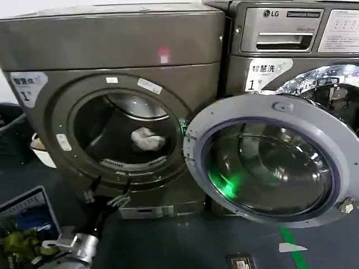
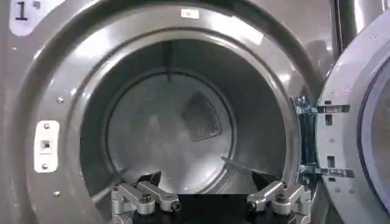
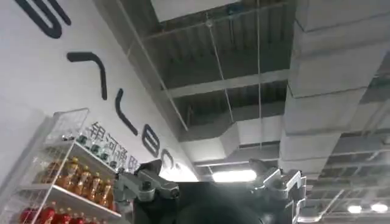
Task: Grasp the clothes from the dryer.
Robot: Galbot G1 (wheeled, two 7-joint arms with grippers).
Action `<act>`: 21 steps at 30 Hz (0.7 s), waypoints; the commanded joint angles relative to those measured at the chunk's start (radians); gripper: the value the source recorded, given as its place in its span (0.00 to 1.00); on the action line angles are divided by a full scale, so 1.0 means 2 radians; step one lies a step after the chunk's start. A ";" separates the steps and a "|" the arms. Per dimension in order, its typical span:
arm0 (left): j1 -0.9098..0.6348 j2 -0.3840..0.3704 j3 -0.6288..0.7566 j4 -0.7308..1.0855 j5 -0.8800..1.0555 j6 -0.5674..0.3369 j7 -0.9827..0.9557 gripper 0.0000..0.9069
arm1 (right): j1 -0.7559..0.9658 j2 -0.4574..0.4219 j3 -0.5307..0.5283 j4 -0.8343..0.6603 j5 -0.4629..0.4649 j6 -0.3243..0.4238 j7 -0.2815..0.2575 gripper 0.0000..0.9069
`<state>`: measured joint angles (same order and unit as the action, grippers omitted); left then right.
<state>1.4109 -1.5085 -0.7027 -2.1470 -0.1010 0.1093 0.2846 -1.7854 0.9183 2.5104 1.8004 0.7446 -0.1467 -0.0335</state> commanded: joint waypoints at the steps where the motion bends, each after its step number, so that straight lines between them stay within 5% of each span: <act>1: 0.000 0.001 0.000 0.000 -0.001 0.000 0.000 1.00 | 0.001 0.000 -0.002 0.001 0.000 0.003 0.000 1.00; 21: -0.006 0.000 0.000 0.005 -0.002 0.002 -0.004 1.00 | -0.002 0.002 0.000 0.005 0.000 0.004 -0.002 1.00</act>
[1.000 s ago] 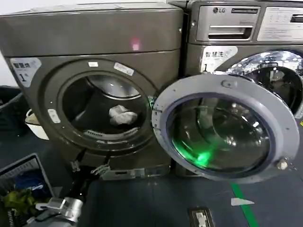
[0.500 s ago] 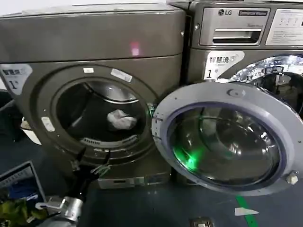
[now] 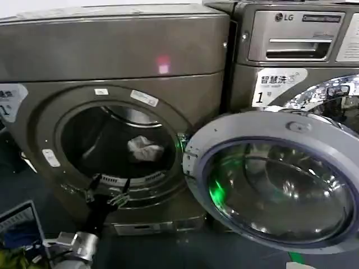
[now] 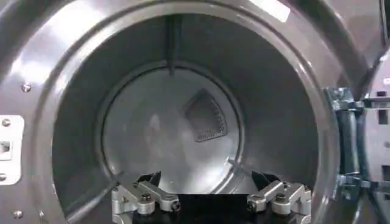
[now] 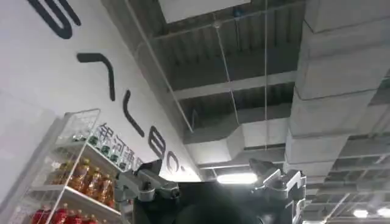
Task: Grasp the clothes from the dryer.
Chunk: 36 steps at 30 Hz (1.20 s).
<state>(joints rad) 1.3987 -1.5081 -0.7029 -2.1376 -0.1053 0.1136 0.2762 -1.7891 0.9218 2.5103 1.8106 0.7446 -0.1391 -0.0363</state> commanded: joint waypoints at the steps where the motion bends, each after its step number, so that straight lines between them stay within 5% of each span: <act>1: 0.000 -0.001 0.000 0.001 0.001 0.000 0.000 1.00 | 0.000 0.001 0.000 0.000 0.000 0.001 0.000 1.00; 36: -0.008 0.001 -0.005 0.005 -0.002 0.003 0.002 1.00 | 0.002 0.001 -0.002 0.000 -0.001 0.004 -0.002 1.00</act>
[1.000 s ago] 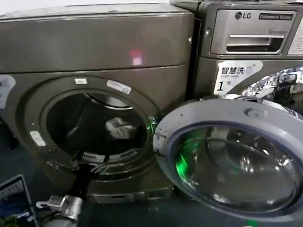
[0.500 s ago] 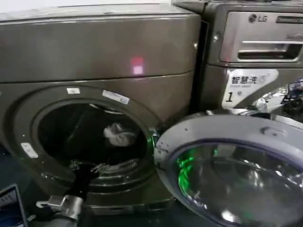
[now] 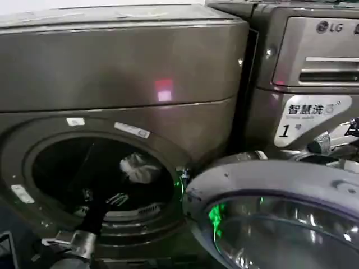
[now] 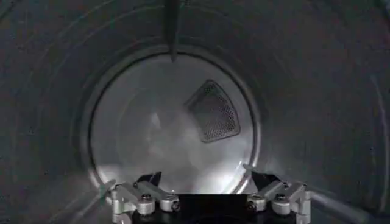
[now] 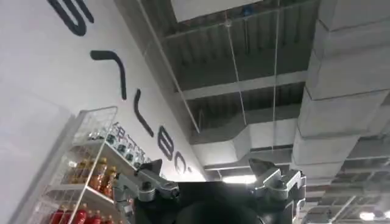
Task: Grasp the clothes from the dryer.
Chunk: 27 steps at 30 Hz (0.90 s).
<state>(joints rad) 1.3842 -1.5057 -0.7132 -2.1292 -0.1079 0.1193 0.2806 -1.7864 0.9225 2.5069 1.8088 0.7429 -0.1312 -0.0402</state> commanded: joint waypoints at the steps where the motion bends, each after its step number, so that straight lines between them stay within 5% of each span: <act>1: -0.001 0.000 0.000 0.001 0.000 0.001 0.000 1.00 | 0.000 0.001 -0.001 0.002 0.000 0.000 -0.001 1.00; 14: -0.042 0.012 0.001 0.040 -0.005 -0.001 -0.004 1.00 | -0.004 0.004 0.003 0.019 -0.001 -0.023 0.010 1.00; 27: -0.325 0.026 0.039 0.324 0.010 -0.005 -0.026 1.00 | -0.017 0.009 0.022 0.021 -0.004 -0.027 0.017 1.00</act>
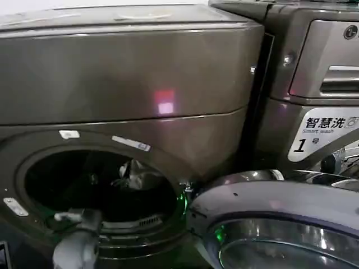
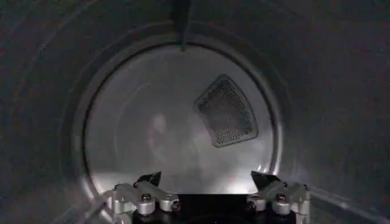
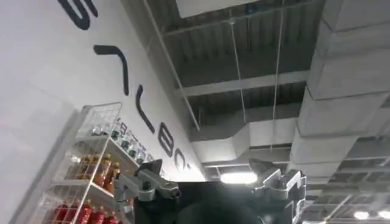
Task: Grasp the clothes from the dryer.
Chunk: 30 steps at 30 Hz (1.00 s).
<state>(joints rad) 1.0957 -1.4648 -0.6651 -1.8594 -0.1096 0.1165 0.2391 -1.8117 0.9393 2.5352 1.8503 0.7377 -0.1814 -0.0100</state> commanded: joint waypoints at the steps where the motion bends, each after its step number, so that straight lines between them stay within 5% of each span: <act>1: -0.190 0.008 0.018 0.210 0.013 -0.003 -0.004 1.00 | -0.005 0.000 0.009 0.000 -0.002 -0.003 0.002 1.00; 13: -0.390 0.068 0.126 0.446 0.122 0.026 0.149 1.00 | 0.000 0.005 0.001 0.011 -0.001 -0.004 0.002 1.00; 23: -0.473 0.104 0.254 0.604 0.271 -0.078 0.305 1.00 | 0.000 0.007 0.001 0.010 -0.001 -0.003 0.001 1.00; 30: -0.509 0.095 0.271 0.669 0.434 -0.114 0.337 1.00 | -0.001 0.012 0.002 0.012 -0.002 -0.003 -0.002 1.00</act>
<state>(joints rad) 0.1986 -1.2836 -0.2240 -0.7362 0.4109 -0.0139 0.7745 -1.8144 0.9618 2.5372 1.8724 0.7345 -0.1884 -0.0126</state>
